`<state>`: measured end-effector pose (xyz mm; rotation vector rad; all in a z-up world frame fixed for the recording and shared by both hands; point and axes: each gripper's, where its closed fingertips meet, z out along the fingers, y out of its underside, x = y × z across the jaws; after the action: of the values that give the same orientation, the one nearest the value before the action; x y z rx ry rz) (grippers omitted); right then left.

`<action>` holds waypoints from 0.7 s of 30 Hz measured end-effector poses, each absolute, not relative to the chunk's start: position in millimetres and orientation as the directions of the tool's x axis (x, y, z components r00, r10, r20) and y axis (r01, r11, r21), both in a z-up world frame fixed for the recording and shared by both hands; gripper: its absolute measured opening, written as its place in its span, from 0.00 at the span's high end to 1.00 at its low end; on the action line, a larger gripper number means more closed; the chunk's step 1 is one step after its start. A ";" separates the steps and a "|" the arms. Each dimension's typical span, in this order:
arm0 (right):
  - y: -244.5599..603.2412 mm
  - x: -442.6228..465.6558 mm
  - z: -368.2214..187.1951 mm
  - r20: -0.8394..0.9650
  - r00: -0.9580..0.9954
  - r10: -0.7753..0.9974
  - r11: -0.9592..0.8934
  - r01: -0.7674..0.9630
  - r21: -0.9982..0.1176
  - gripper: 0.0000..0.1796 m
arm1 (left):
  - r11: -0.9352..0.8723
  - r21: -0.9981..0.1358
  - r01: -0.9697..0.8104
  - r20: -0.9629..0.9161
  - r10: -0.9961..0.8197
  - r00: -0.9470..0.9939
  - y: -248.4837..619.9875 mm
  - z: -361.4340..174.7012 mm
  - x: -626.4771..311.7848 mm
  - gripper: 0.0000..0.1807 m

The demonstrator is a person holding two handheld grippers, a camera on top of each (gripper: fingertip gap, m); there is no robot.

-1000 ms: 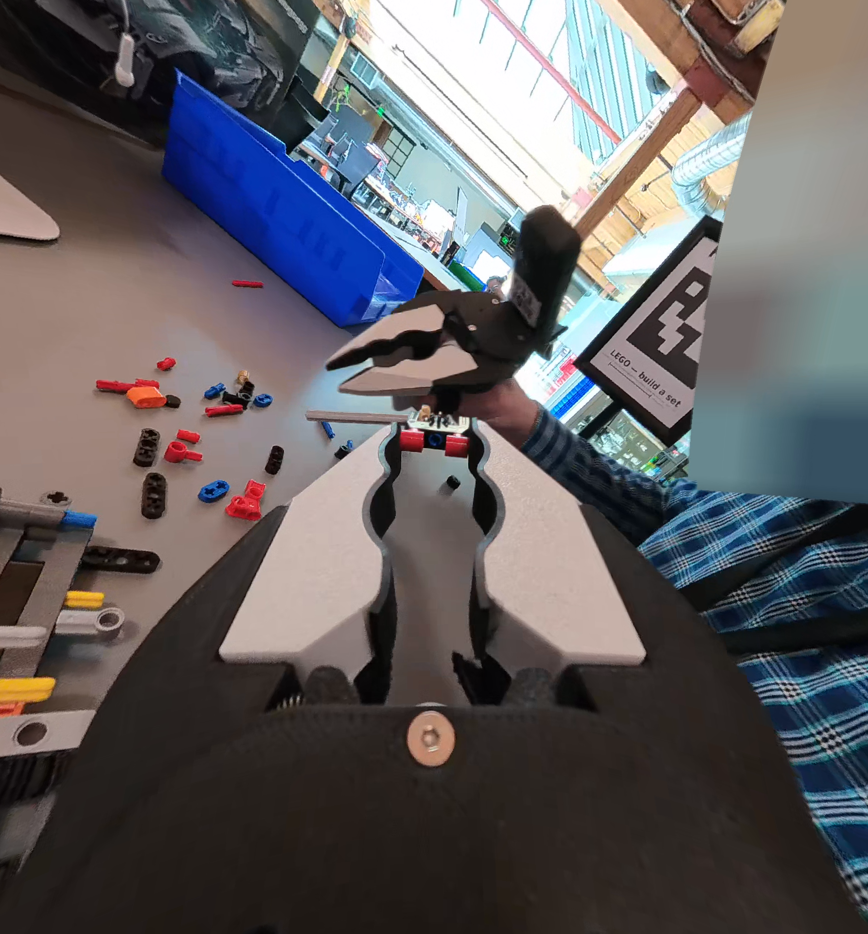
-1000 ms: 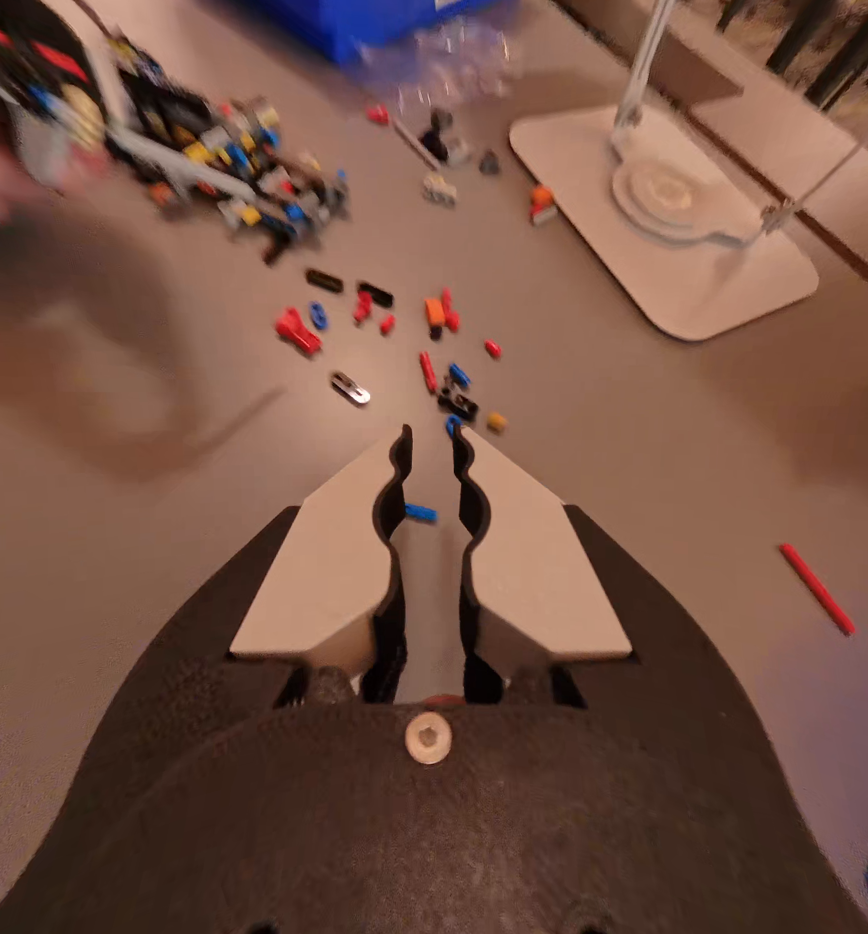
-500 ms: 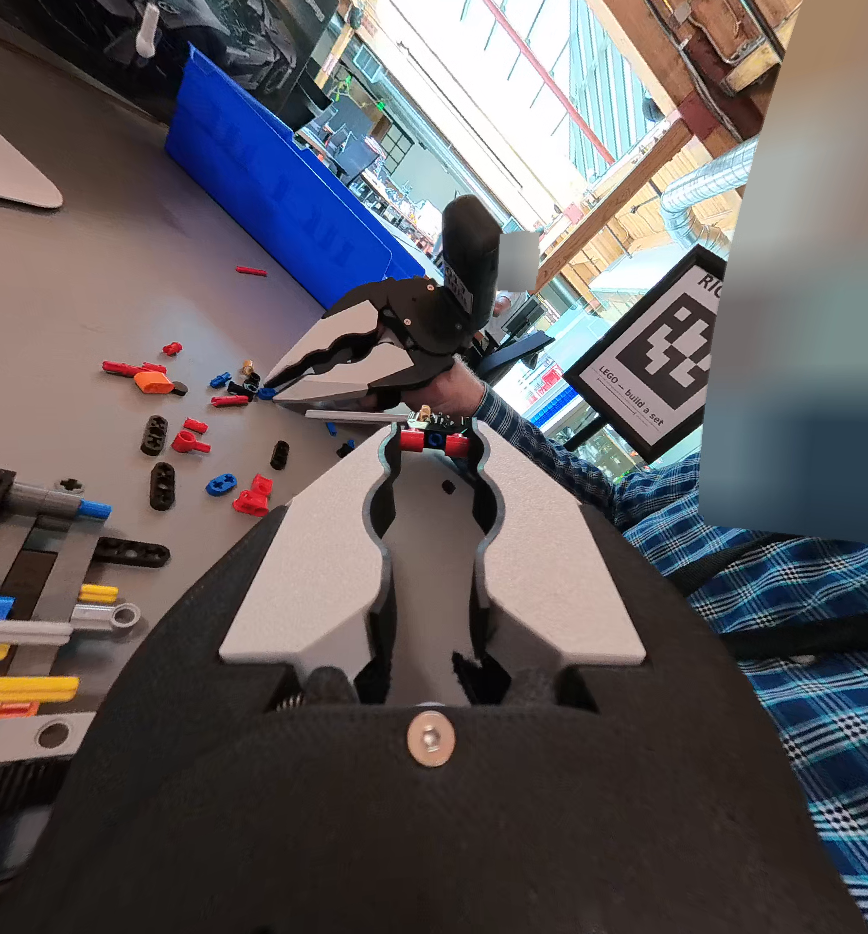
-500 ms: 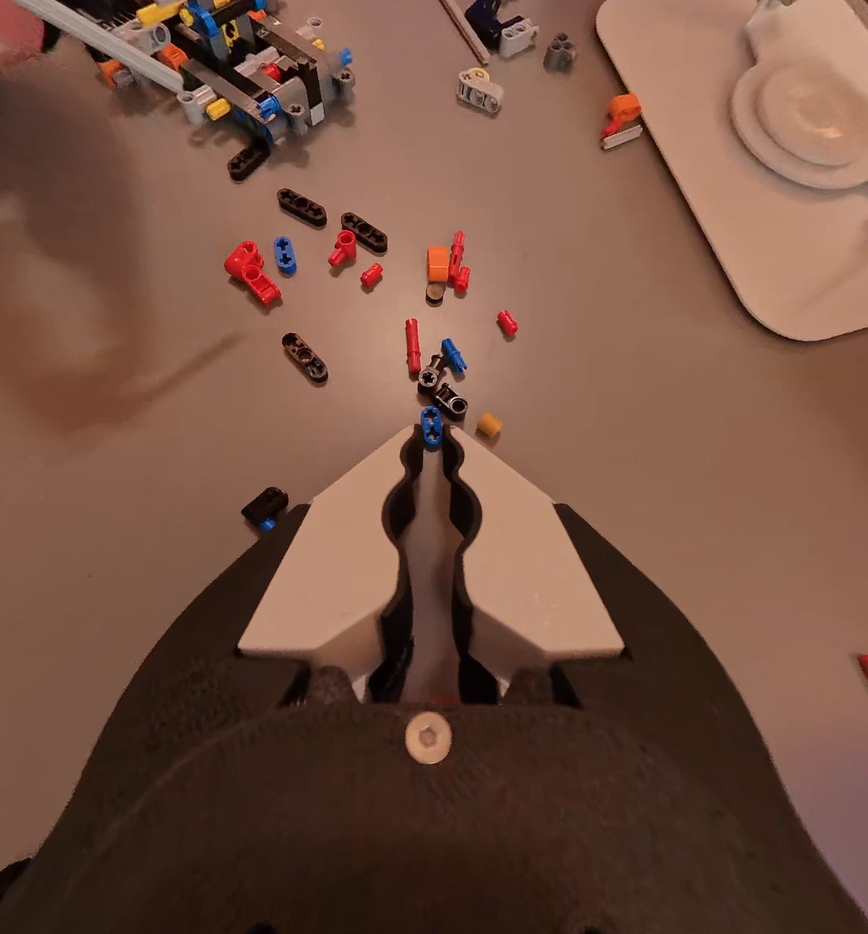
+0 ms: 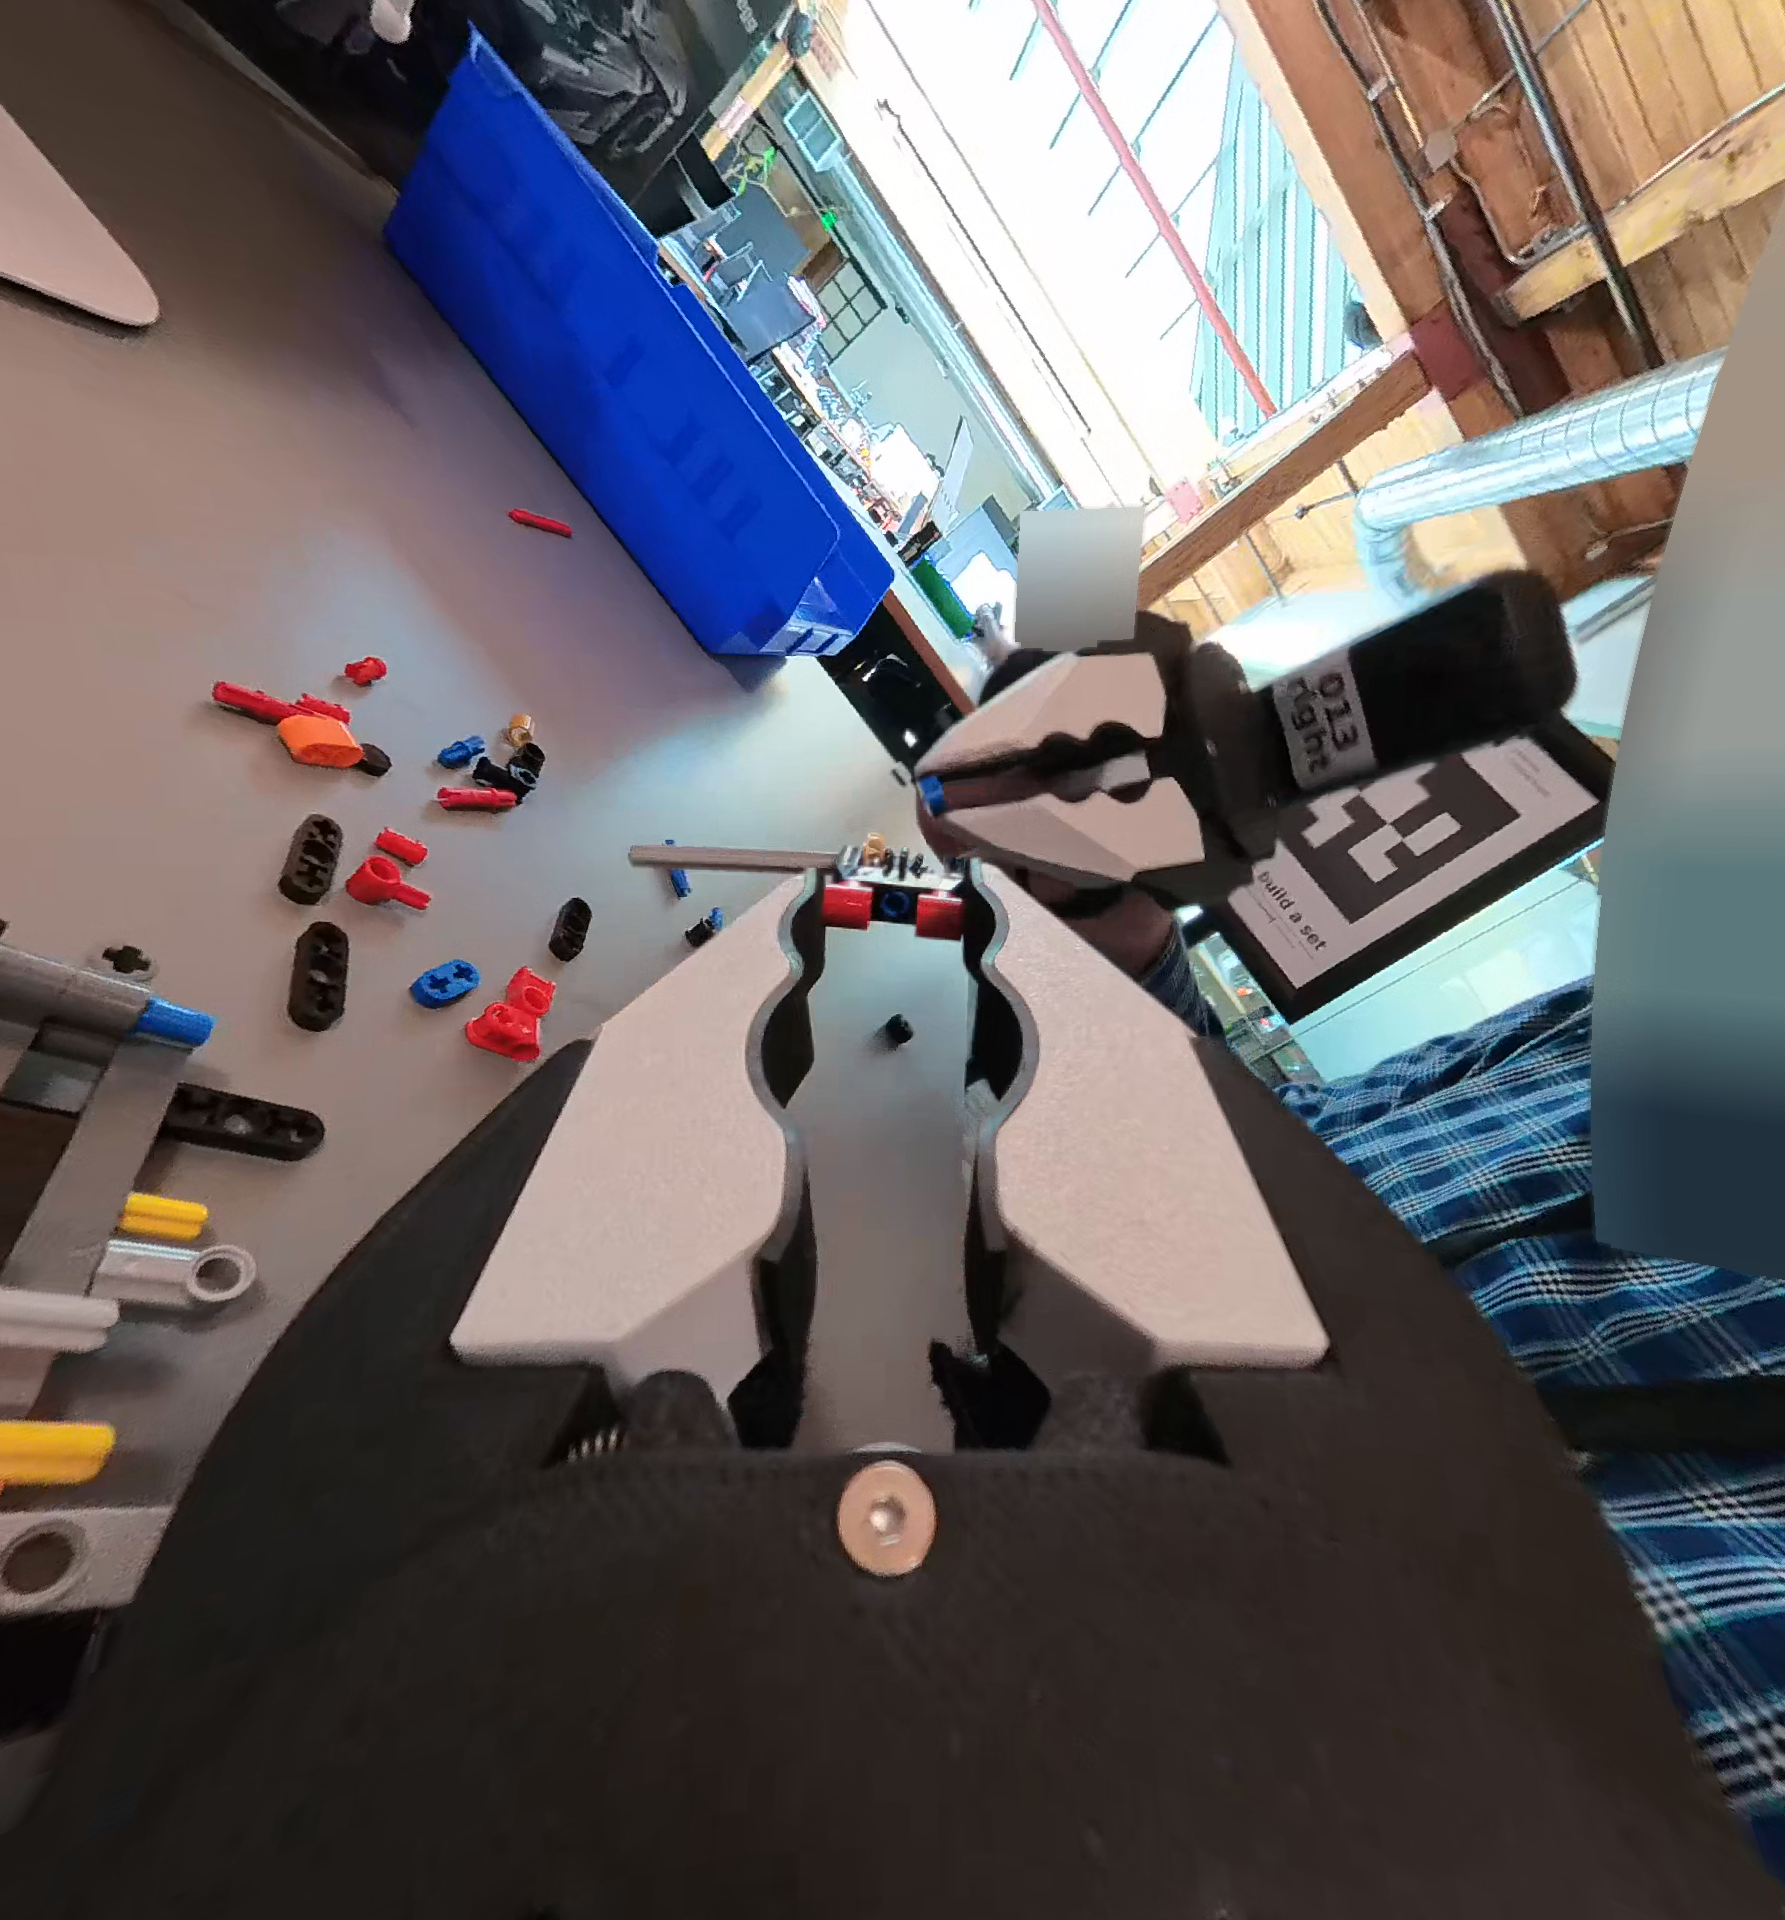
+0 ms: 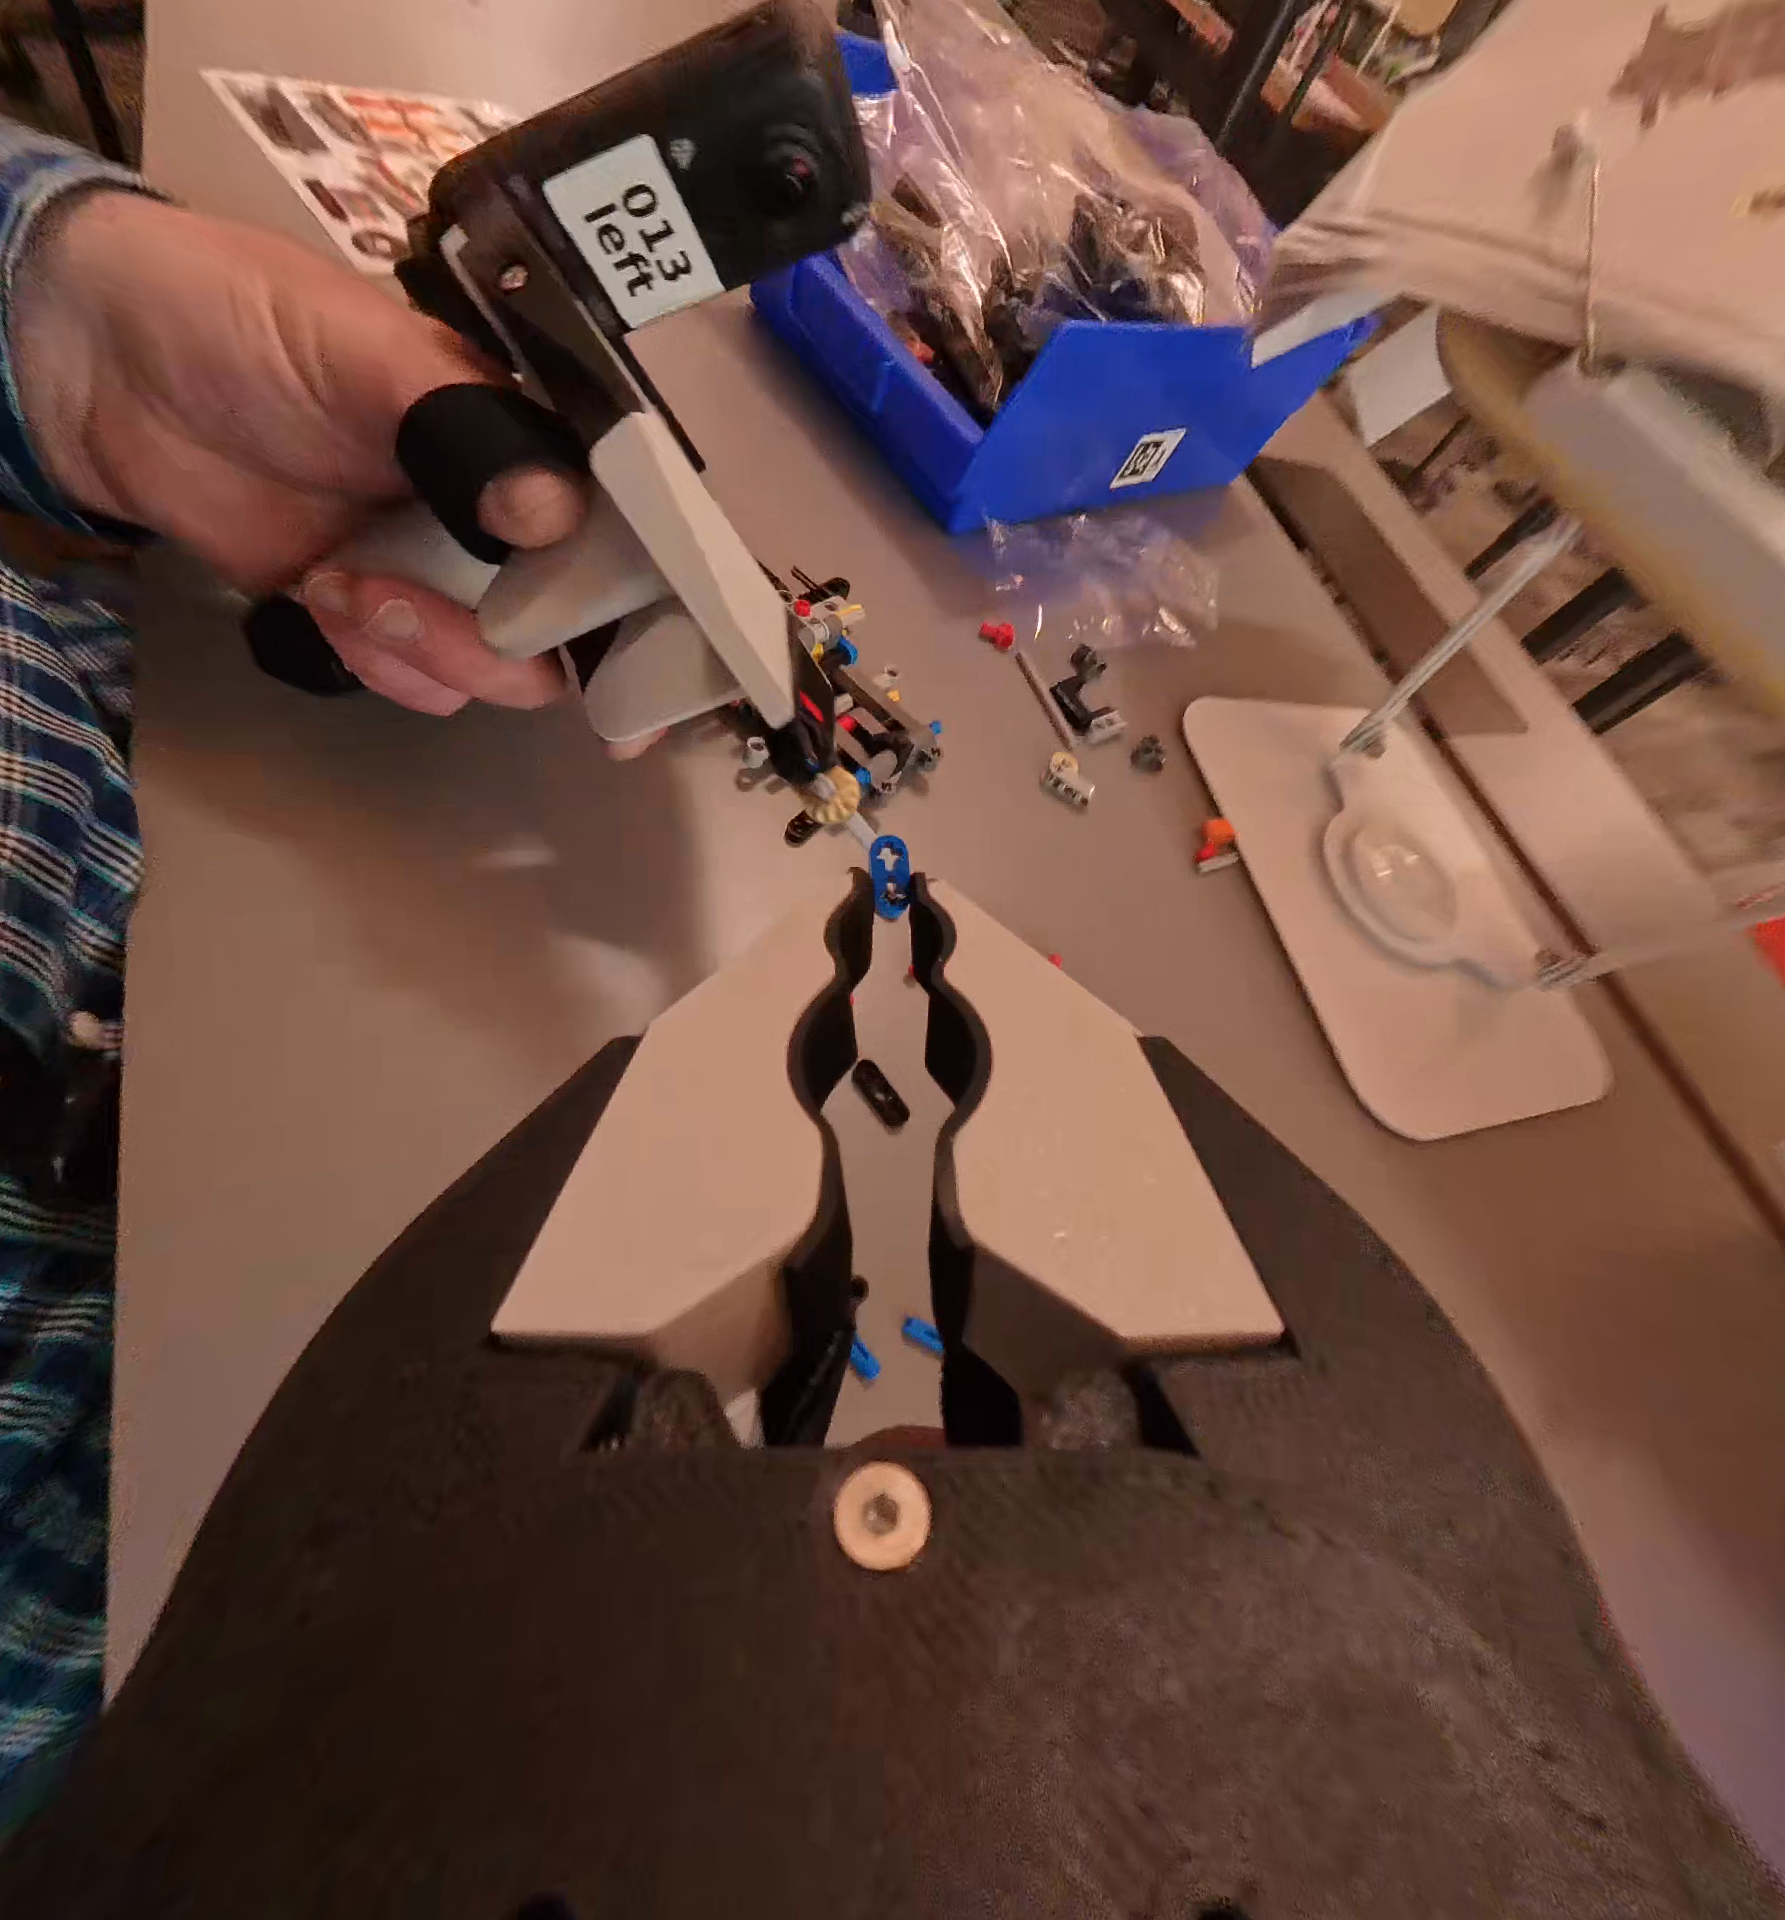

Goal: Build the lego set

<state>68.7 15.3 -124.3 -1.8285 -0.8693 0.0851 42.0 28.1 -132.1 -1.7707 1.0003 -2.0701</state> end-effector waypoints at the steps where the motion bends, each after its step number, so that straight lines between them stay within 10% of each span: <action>1: 15.1 64.7 -123.0 0.374 0.719 0.585 -0.154 0.552 -0.820 0.98 | -0.743 -0.623 -0.244 0.782 -0.577 -0.237 28.1 -131.7 42.5 0.87; 21: 17.1 41.8 -118.3 0.582 0.595 0.554 -0.031 0.714 -0.700 0.98 | -0.762 -0.603 -0.237 0.792 -0.534 -0.297 20.2 -118.1 39.0 0.87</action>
<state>41.8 17.1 -118.3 -1.6997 -1.0566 -0.1770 39.0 20.2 -118.1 -1.7261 0.9744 -2.1696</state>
